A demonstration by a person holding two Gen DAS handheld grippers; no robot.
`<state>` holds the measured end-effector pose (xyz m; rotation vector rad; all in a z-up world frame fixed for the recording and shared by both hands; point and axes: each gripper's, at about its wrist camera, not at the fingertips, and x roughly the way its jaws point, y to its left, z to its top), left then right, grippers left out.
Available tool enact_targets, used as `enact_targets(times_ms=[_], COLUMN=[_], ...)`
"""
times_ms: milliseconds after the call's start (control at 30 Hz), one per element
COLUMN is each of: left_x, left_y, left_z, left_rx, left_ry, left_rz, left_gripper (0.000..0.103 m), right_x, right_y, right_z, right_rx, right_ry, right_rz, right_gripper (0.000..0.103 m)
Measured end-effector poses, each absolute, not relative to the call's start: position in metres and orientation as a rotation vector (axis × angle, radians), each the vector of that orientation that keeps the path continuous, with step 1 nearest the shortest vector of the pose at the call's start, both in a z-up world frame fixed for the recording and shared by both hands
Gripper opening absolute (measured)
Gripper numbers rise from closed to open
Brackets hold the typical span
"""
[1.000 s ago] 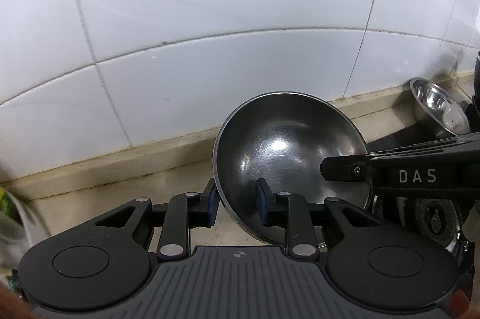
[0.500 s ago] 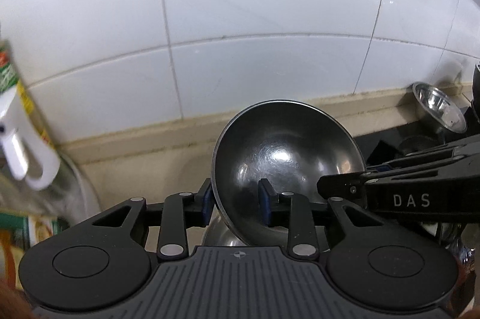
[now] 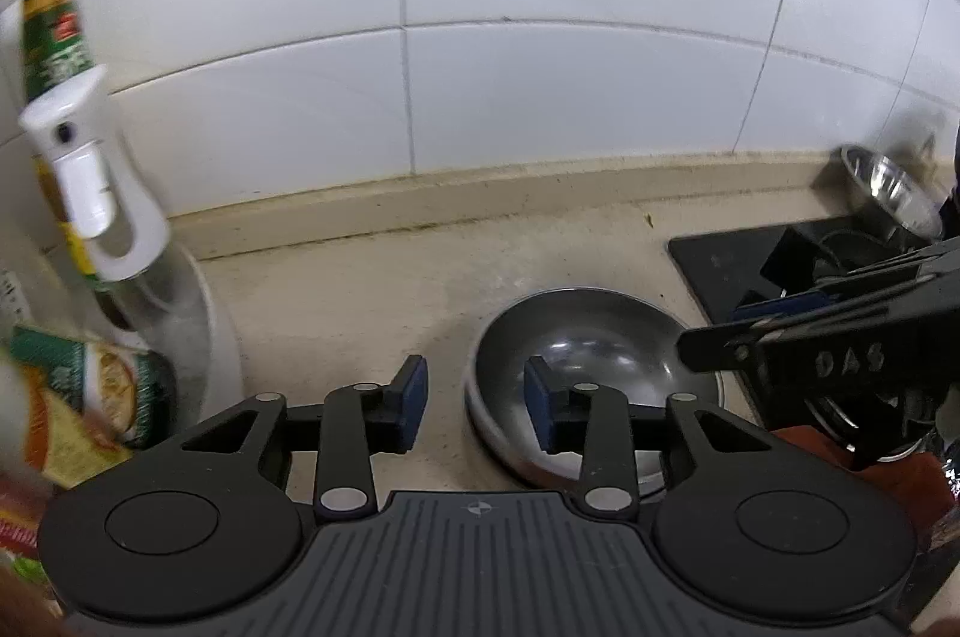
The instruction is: Organize plates and bowls
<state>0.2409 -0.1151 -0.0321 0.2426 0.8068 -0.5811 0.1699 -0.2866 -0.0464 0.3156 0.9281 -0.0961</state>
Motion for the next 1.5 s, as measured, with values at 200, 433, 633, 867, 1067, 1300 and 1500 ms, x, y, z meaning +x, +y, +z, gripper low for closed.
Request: enact_targets(times_ms=[200,433,633,867,1067,1300,1500], left_x=[0.222,0.199,0.214,0.233,0.25,0.269,0.277], left_y=[-0.082,-0.078,-0.095,-0.105,-0.113,-0.129,-0.143], left_z=[-0.031,-0.062,-0.099,-0.113,-0.121,-0.128,-0.131], left_rx=[0.212,0.253,0.273,0.283,0.291,0.311,0.373], left_ry=[0.777,0.786,0.84,0.818,0.776,0.704,0.619], left_rz=[-0.633,-0.751,-0.805,-0.926,-1.016,-1.037,-1.052], left_gripper=[0.057,0.074,0.073,0.085,0.093,0.099,0.103], right_x=[0.166,0.176,0.185,0.197,0.215,0.241,0.259], right_y=[-0.288,-0.283,-0.288,-0.297,-0.305,-0.324,-0.338], right_z=[-0.046,-0.058,-0.07,-0.083,-0.098,-0.109,-0.116], right_rx=[0.326,0.33,0.355,0.413,0.465,0.477,0.482], right_ry=[0.91,0.941,0.963,0.972,0.986,0.989,0.981], right_rz=[-0.079,-0.049,-0.027,0.024,0.057,0.067,0.1], right_gripper=[0.034,0.043,0.047,0.052,0.054,0.055,0.055])
